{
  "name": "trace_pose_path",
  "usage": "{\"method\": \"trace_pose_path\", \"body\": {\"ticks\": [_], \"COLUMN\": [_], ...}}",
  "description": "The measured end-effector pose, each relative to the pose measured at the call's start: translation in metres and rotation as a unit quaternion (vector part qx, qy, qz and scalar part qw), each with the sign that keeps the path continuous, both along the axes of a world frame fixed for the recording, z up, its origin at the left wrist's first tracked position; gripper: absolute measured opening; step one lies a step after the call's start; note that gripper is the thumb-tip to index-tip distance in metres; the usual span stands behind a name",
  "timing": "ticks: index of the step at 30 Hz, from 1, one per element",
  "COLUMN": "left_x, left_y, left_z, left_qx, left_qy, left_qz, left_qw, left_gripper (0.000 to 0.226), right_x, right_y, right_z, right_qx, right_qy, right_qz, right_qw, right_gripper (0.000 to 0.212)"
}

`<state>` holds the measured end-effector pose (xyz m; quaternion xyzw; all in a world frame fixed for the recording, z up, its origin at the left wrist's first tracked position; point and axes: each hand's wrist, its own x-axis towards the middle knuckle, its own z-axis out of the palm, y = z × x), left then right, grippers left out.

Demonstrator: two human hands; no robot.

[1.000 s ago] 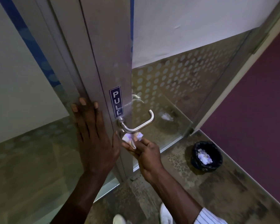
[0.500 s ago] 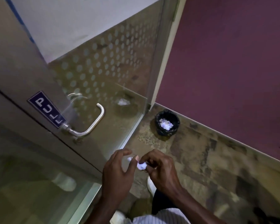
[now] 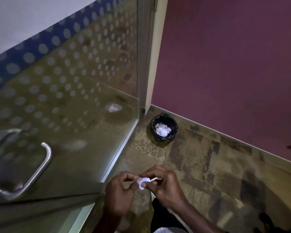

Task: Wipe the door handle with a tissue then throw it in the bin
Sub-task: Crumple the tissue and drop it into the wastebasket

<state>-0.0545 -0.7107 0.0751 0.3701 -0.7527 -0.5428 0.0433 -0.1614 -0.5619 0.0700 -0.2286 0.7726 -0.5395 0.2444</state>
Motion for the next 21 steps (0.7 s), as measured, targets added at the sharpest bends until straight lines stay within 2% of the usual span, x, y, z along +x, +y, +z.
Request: {"method": "trace_pose_path", "body": {"ticks": [2, 5, 8, 11, 13, 18, 21], "left_x": [-0.027, -0.074, -0.124, -0.17, -0.195, -0.243, -0.263], "left_y": [0.004, 0.009, 0.016, 0.017, 0.016, 0.017, 0.017], "left_z": [-0.005, -0.013, -0.027, -0.04, -0.051, -0.074, -0.085], "left_qx": [0.03, 0.07, 0.153, 0.226, 0.255, 0.215, 0.163], "left_qy": [-0.004, -0.001, 0.025, 0.01, 0.002, -0.015, -0.031], "left_qz": [0.021, 0.035, 0.057, 0.117, 0.119, 0.085, 0.054], "left_qw": [0.999, 0.997, 0.986, 0.967, 0.96, 0.973, 0.985], "left_gripper": [0.011, 0.018, 0.005, 0.014, 0.022, 0.027, 0.019], "right_x": [-0.029, -0.073, -0.119, -0.164, -0.192, -0.245, -0.269], "right_y": [0.004, 0.009, 0.011, 0.016, 0.02, 0.027, 0.026], "right_z": [-0.015, -0.035, -0.052, -0.073, -0.083, -0.098, -0.109], "right_qx": [0.02, 0.027, 0.03, 0.058, 0.094, 0.132, 0.152], "right_qy": [-0.011, -0.005, 0.001, 0.022, 0.036, 0.079, 0.085], "right_qz": [0.004, 0.013, 0.021, 0.029, 0.034, 0.053, 0.06], "right_qw": [1.0, 1.0, 0.999, 0.998, 0.994, 0.987, 0.983], "right_gripper": [0.024, 0.027, 0.027, 0.013, 0.017, 0.016, 0.014]}}
